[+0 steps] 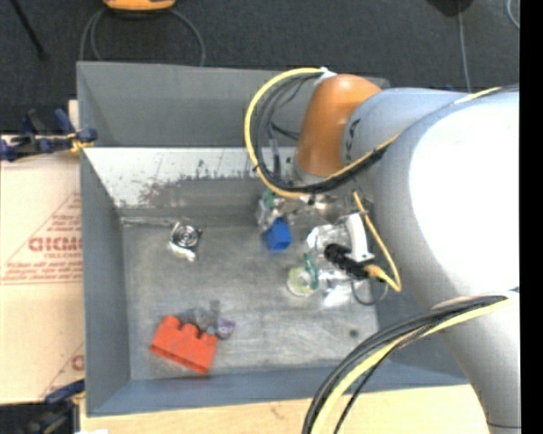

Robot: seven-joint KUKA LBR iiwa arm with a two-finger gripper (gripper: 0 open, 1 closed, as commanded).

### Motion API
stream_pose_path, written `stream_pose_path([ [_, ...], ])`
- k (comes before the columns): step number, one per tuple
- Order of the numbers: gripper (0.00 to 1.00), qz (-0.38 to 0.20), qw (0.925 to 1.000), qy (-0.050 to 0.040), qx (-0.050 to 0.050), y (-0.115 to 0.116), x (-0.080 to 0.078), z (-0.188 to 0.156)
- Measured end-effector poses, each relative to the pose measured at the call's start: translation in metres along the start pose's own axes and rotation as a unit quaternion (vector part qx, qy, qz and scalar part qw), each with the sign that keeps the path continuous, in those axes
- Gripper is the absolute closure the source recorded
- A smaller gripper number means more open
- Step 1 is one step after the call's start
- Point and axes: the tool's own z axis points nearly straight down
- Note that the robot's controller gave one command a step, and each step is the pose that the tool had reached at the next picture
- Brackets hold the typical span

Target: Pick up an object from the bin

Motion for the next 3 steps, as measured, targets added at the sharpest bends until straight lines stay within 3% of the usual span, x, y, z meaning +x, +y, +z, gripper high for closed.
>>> stream_pose_path([
  [1,1.0,-0.008,1.0,-0.0017,0.005,-0.002,-0.002,-0.062],
  [2,1.0,-0.19,0.9818,-0.0012,0.007,-0.031,0.004,-0.098],
  [3,1.0,-0.196,0.9805,-0.0013,0.004,-0.036,0.01,-0.175],
])
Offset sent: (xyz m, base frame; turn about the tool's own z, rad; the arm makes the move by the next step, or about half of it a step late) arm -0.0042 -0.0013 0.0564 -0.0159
